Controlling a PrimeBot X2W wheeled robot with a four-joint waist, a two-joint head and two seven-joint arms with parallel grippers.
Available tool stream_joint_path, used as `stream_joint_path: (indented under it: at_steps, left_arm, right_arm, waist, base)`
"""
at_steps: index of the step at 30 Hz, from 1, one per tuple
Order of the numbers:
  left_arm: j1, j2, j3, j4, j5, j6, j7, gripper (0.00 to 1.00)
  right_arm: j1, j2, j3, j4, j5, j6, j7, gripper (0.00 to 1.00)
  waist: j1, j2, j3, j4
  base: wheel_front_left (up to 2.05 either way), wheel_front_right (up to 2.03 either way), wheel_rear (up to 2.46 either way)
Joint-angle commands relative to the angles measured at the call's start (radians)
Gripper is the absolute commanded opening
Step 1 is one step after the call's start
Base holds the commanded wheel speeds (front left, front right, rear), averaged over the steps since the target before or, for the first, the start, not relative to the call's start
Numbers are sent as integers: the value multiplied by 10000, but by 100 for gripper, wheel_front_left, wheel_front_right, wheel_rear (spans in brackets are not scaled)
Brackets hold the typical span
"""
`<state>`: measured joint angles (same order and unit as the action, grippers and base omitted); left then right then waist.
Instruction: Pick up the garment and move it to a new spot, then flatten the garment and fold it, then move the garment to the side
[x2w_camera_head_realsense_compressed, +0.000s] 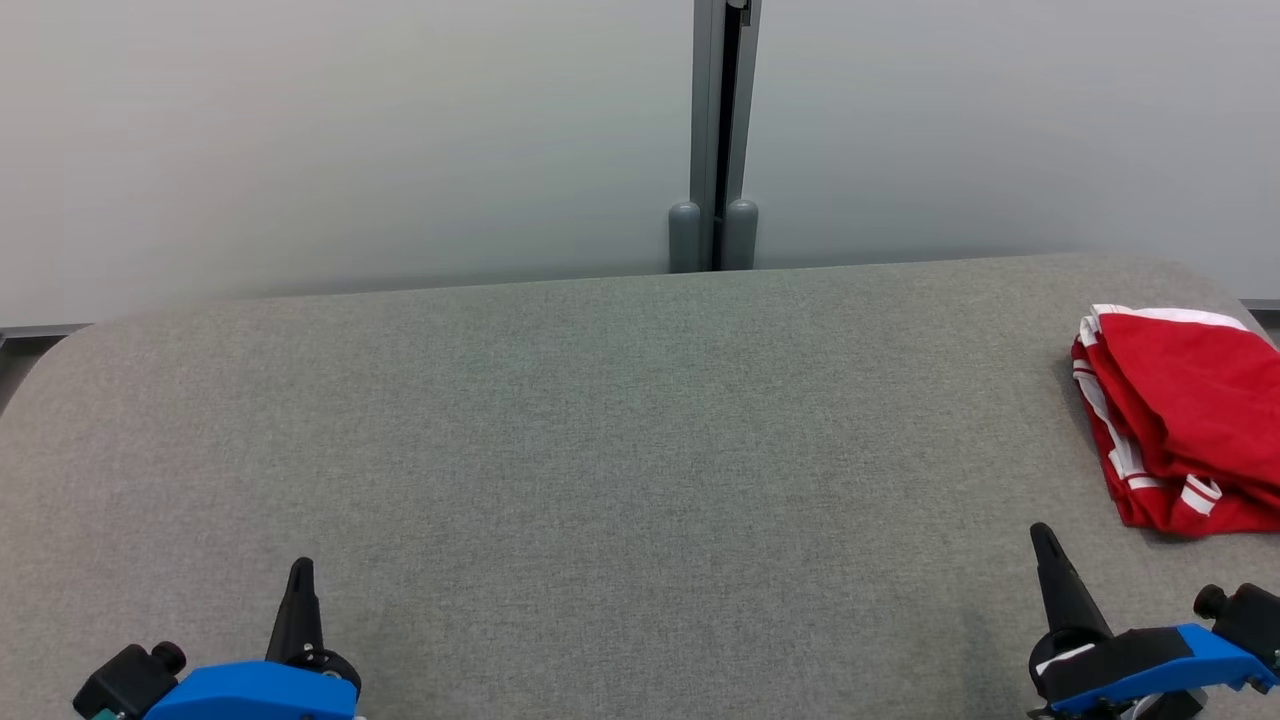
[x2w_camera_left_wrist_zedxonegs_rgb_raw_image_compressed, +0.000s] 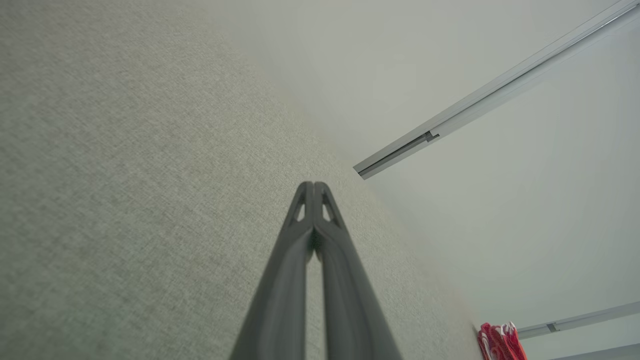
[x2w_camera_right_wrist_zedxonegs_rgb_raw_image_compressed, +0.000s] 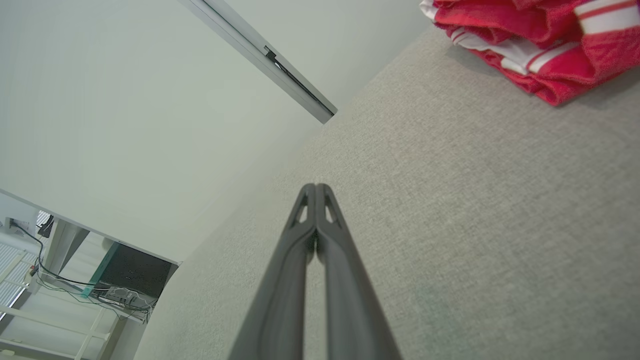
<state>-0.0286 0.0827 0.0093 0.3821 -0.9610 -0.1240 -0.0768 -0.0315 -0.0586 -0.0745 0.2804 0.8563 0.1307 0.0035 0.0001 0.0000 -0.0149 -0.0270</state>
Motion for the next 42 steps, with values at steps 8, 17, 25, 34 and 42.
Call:
stream_joint_path:
  at_steps: [8,17,25,34,42]
  left_arm:
    - [-371,-31,191,-319,-930,-49,269,0]
    - [-467,-74,341,-495,-1815,-58,534,0]
    - [-522,-109,444,-637,-2543,-66,762,0]
    - [-601,-150,582,-788,-3305,-74,981,0]
    - [-660,-183,672,-913,-3936,-82,1169,0]
  right_arm:
    - [-321,7,-94,-175,1097,1,167,0]
    - [-417,20,-144,-213,2124,1,324,0]
    - [-483,31,-187,-243,2972,1,449,0]
    - [-554,44,-230,-272,3847,1,566,0]
    - [-590,53,-265,-296,4580,1,677,0]
  waist:
    - [-1,0,17,25]
    - [-1,0,37,55]
    - [-1,0,54,81]
    - [-1,0,74,111]
    - [-1,0,91,137]
  base:
    - [0,0,0]
    - [0,0,0]
    - [0,0,0]
    - [0,0,0]
    - [0,0,0]
